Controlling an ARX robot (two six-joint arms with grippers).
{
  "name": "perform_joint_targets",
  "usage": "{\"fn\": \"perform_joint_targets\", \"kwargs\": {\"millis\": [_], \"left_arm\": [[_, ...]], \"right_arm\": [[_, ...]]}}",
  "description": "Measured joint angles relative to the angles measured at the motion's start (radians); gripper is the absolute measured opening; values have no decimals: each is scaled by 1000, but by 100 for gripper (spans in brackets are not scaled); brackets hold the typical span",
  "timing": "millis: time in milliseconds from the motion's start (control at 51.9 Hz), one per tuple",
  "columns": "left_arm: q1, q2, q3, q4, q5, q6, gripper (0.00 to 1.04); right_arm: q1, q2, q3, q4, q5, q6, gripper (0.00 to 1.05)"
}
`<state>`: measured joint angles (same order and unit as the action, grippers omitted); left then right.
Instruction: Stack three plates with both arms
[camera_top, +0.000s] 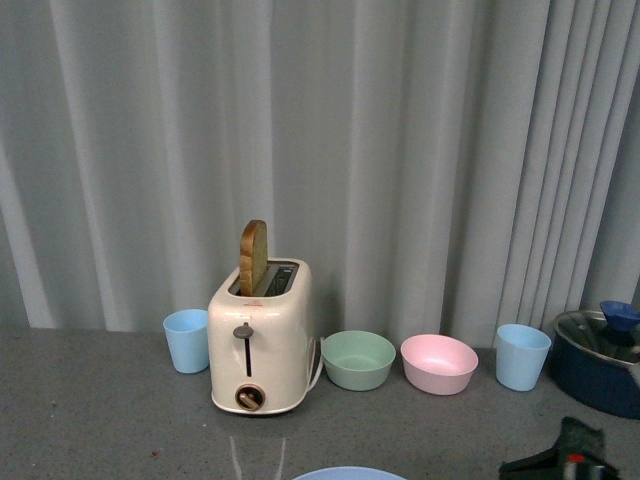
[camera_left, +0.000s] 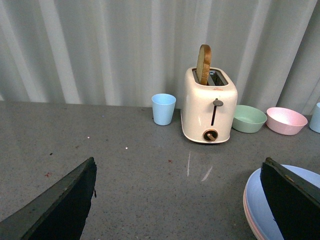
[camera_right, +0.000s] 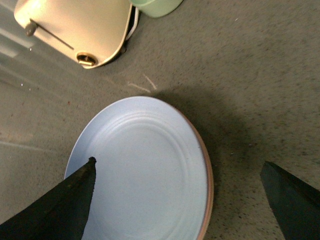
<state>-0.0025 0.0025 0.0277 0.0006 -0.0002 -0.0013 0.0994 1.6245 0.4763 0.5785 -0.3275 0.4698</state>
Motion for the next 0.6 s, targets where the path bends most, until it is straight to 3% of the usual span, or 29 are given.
{"fn": "perform_joint_targets", "kwargs": {"millis": [289,443,520,597], "left_arm": [[0,0,0,0,0,0,98],[0,0,0,0,0,0,98],[0,0,0,0,0,0,98],[0,0,0,0,0,0,98]], "right_arm": [[-250,-547,-142,-206,54,-108,97],[-309,-772,-182,-293,93,-142,97],[-302,-871,-267,-120,132,-281,83],[-282,-940,-309,-74,153,-373,71]]}}
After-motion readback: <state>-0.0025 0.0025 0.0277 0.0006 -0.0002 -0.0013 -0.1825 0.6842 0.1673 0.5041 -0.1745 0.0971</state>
